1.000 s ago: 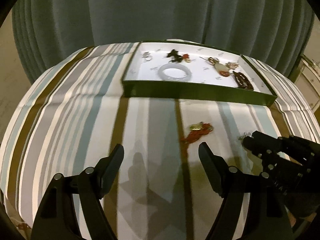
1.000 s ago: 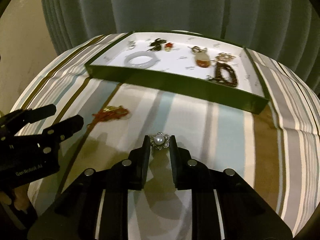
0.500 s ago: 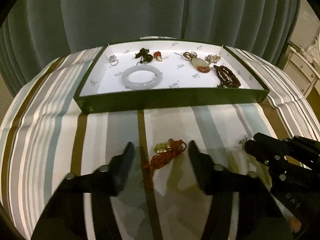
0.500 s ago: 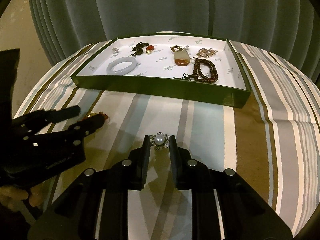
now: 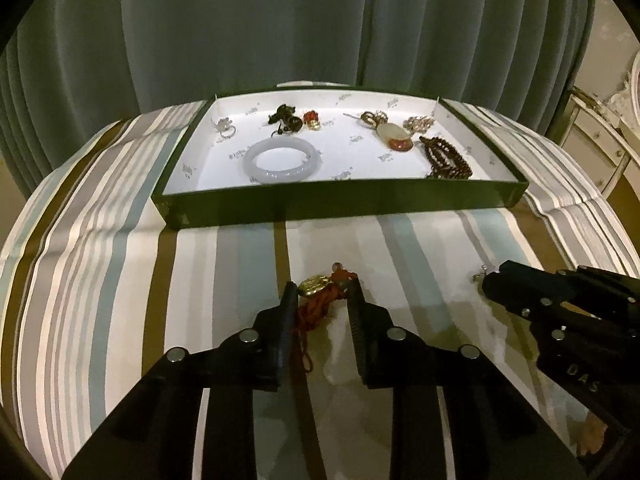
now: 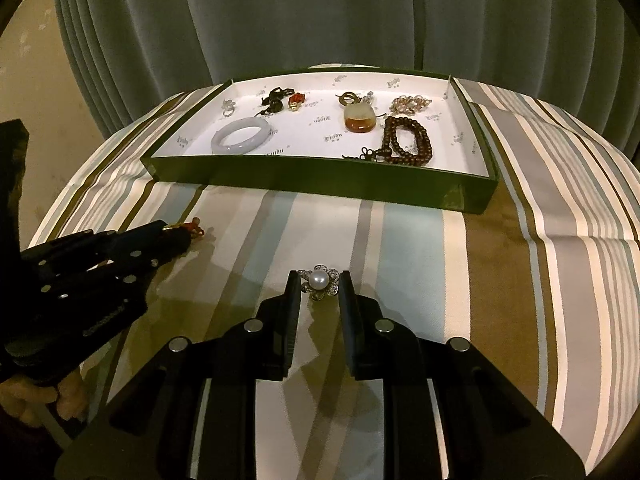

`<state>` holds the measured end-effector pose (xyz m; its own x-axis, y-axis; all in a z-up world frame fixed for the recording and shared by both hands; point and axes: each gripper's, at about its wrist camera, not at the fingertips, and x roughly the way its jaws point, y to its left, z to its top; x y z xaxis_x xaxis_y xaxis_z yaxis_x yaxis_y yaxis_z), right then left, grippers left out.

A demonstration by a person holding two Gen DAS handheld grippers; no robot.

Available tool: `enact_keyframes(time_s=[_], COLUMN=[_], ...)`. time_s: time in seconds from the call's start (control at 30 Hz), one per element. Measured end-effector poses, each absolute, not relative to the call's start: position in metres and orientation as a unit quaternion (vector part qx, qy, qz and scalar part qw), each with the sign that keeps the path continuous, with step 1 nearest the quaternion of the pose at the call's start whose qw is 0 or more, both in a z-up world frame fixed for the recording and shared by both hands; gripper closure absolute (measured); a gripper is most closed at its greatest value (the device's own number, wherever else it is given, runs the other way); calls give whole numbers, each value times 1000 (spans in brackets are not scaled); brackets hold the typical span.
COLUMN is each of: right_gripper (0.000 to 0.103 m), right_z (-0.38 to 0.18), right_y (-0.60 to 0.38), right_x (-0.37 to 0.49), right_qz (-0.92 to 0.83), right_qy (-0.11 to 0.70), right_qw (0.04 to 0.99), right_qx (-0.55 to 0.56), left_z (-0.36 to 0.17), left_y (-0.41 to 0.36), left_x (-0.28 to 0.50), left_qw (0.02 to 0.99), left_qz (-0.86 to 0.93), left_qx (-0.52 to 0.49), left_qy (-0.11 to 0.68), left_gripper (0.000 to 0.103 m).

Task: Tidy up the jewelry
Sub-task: 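Carry the brooch with the right tool into the box while the left tool carries the tassel charm there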

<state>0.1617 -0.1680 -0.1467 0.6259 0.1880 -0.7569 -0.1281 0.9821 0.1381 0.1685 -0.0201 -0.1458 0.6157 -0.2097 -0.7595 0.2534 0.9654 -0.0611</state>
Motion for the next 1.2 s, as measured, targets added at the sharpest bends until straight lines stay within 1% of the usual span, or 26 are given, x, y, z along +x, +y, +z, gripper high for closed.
enact_keyframes(time_s=[0.3,0.6,0.93,1.2], right_gripper=[84,84,84,84], right_z=[-139,-119,-97,-106], right_y=[-165,-164,-165,-172], right_x=[161,169,209,250], right_qz=[91,93,89,82], right_qy=[416,395,367,374], right_qw=[904,913,925,923], right_qx=[33,31,30,35], left_z=[-128,-108,-95,-105], left_y=[-19,-26,-41,-47], left_x=[166,175,212,252], left_qw=[906,913,918,915], left_qz=[-133,-146,-158,-156], left_qx=[16,13,12,5], left_qy=[401,382,364,372], left_gripper=[77,77,77,77])
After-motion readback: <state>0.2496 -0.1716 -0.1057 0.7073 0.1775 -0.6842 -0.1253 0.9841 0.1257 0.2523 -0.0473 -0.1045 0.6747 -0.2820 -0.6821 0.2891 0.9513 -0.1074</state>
